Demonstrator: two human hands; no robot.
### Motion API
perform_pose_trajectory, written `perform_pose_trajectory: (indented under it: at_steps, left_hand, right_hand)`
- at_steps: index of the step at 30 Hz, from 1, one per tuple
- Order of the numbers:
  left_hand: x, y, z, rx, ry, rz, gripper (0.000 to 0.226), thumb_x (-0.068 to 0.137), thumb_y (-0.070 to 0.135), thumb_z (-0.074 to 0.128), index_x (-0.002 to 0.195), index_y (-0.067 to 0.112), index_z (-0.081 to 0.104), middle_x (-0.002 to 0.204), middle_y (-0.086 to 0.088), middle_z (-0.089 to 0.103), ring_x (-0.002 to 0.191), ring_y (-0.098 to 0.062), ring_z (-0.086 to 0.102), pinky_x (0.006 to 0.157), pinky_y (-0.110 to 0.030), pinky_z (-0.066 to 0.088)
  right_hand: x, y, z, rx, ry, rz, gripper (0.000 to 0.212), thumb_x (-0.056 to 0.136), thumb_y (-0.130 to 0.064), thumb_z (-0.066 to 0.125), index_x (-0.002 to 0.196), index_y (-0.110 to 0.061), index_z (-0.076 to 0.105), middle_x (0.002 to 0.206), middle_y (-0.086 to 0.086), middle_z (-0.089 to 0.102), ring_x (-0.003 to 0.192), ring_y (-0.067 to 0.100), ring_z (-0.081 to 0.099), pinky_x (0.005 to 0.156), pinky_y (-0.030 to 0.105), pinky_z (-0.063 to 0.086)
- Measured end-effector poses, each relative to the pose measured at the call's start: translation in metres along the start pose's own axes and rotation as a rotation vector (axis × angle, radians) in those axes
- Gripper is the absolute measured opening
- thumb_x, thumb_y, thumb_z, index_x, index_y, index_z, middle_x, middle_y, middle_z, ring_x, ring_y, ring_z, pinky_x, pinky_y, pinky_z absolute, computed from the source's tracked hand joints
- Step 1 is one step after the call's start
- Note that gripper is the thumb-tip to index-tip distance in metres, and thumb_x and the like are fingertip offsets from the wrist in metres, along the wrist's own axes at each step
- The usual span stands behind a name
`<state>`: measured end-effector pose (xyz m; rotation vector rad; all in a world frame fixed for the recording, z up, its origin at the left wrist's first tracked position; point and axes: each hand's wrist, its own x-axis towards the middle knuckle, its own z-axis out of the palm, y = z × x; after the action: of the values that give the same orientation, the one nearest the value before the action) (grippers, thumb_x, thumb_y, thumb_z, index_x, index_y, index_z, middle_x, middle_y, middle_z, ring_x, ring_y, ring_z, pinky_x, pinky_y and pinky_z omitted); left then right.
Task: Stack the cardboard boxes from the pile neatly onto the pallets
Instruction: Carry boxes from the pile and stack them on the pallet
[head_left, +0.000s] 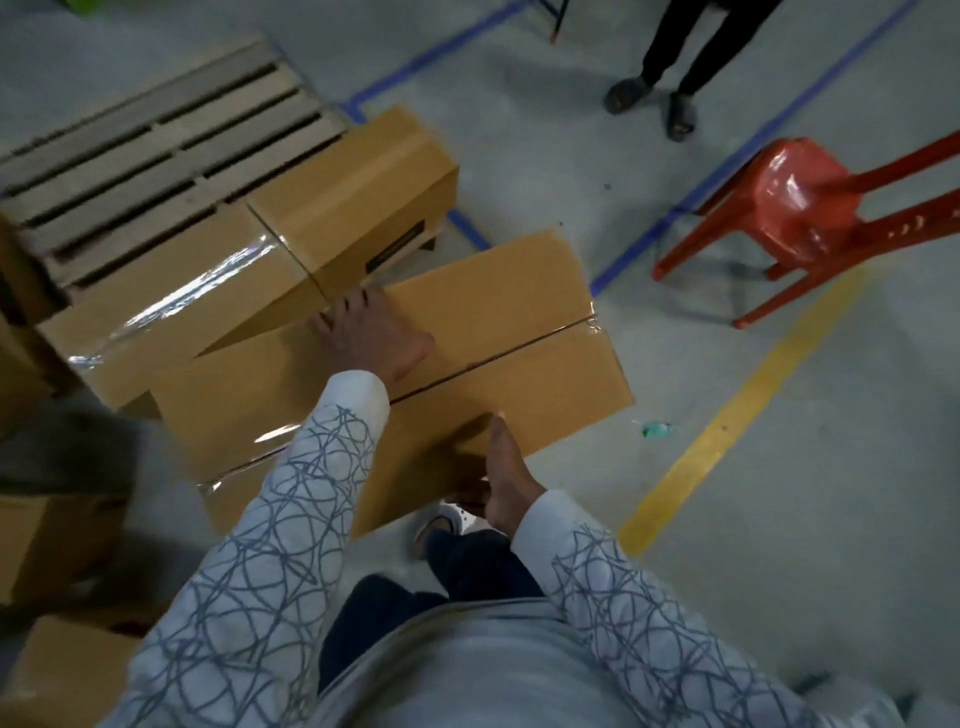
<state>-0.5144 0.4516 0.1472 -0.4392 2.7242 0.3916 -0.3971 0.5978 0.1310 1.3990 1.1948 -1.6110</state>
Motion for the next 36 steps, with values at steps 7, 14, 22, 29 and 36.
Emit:
perform_pose_trajectory:
  at_steps: [7, 14, 22, 29, 36]
  left_hand:
    - [0.059, 0.071, -0.015, 0.014, -0.033, 0.14, 0.088, 0.076, 0.051, 0.069, 0.149, 0.015, 0.036, 0.154, -0.011, 0.039, 0.145, -0.033, 0.03, 0.119, -0.062, 0.017]
    - [0.154, 0.119, -0.025, 0.006, -0.02, 0.16, 0.081, 0.073, 0.054, 0.067, 0.142, 0.018, 0.042, 0.148, -0.007, 0.043, 0.14, -0.029, 0.031, 0.112, -0.056, 0.02]
    - [0.304, 0.194, -0.069, 0.012, -0.059, 0.191, 0.078, 0.075, 0.055, 0.066, 0.139, 0.015, 0.046, 0.142, -0.008, 0.045, 0.137, -0.031, 0.032, 0.108, -0.057, 0.026]
    - [0.413, 0.271, -0.109, 0.055, -0.082, 0.27, 0.086, 0.078, 0.055, 0.064, 0.15, 0.019, 0.038, 0.146, -0.008, 0.041, 0.141, -0.031, 0.029, 0.113, -0.058, 0.023]
    - [0.522, 0.351, -0.121, 0.042, -0.069, 0.189, 0.084, 0.076, 0.055, 0.068, 0.148, 0.021, 0.04, 0.143, -0.007, 0.043, 0.139, -0.03, 0.03, 0.114, -0.057, 0.022]
  right_hand:
    - [0.015, -0.07, -0.004, 0.04, 0.039, -0.02, 0.077, 0.096, -0.076, 0.041, 0.145, -0.016, 0.038, 0.102, 0.012, 0.058, 0.08, 0.032, 0.064, 0.102, 0.053, 0.055]
    - [0.042, -0.164, 0.015, 0.065, 0.051, 0.032, 0.073, 0.096, -0.075, 0.041, 0.136, -0.014, 0.04, 0.099, 0.018, 0.062, 0.081, 0.037, 0.069, 0.096, 0.045, 0.057]
    - [0.062, -0.327, 0.066, 0.096, 0.13, 0.007, 0.081, 0.099, -0.074, 0.036, 0.147, -0.01, 0.039, 0.093, 0.018, 0.062, 0.07, 0.034, 0.064, 0.078, 0.04, 0.057]
    - [0.084, -0.448, 0.086, 0.196, 0.156, -0.005, 0.076, 0.098, -0.073, 0.041, 0.147, -0.014, 0.038, 0.094, 0.019, 0.061, 0.078, 0.036, 0.064, 0.097, 0.049, 0.055]
    - [0.125, -0.593, 0.087, 0.087, 0.107, 0.049, 0.067, 0.099, -0.072, 0.038, 0.127, -0.011, 0.038, 0.098, 0.023, 0.062, 0.073, 0.036, 0.065, 0.089, 0.044, 0.053]
